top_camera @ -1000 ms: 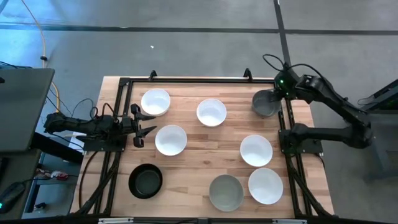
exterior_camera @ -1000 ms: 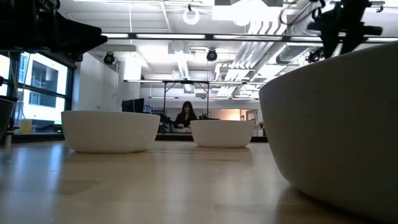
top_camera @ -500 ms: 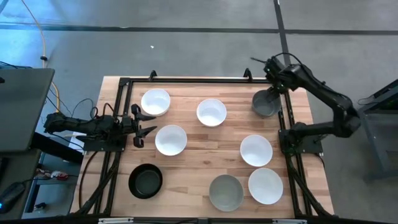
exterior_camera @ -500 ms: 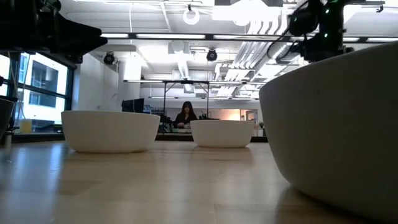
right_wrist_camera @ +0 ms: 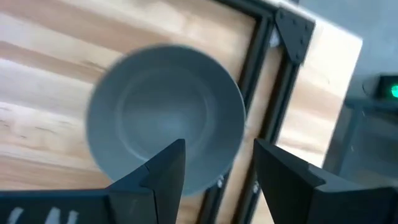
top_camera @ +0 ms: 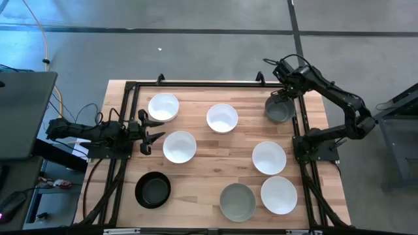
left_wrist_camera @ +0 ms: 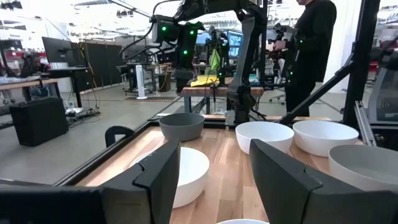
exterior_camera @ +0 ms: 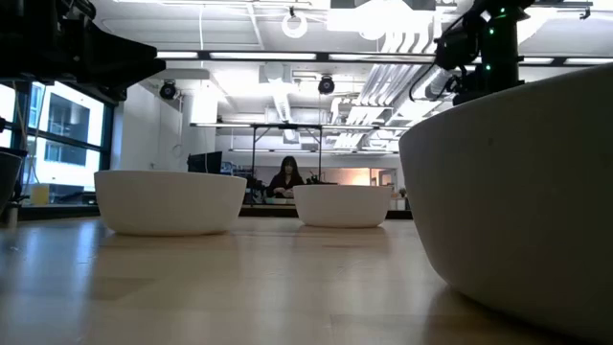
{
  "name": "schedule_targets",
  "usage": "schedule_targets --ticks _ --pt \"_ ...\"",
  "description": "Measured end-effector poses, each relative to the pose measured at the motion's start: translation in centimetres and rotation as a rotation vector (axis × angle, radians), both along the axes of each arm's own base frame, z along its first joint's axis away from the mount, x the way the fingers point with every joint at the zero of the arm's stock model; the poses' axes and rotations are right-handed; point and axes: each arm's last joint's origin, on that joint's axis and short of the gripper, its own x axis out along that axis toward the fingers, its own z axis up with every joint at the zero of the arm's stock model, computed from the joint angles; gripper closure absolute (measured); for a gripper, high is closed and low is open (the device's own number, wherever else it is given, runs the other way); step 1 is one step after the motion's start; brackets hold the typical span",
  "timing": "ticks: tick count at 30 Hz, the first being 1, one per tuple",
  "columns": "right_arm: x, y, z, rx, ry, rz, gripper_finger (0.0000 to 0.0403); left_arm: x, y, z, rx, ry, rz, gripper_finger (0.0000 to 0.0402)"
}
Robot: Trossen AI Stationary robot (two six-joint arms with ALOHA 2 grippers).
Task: Nest bowls inside each other
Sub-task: Stack the gray bowl on top of the white bowl
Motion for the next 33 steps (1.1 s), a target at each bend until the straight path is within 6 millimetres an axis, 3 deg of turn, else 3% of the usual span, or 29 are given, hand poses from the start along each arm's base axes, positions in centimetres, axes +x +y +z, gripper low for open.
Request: schedule_targets --ticks 7,14,23,33 --pt "0.3 0.3 -0.9 0.055 0.071 -0.102 0.022 0.0 0.0 -0.4 -0.006 0.036 0.0 0.022" --pt "-2.4 1.6 -3.6 0.129 0.225 -0.279 0.022 0.0 0.0 -0.8 -0.006 0.082 -0.001 0.022" --pt "-3.0 1.3 -8.0 0.111 -0.049 -0.284 0.022 0.0 0.0 -1.1 -0.004 0.11 -0.001 0.022" --pt "-5.1 1.0 -9.5 0.139 -0.029 -0.34 0.022 0.0 0.0 -1.1 -0.021 0.104 0.0 0.022"
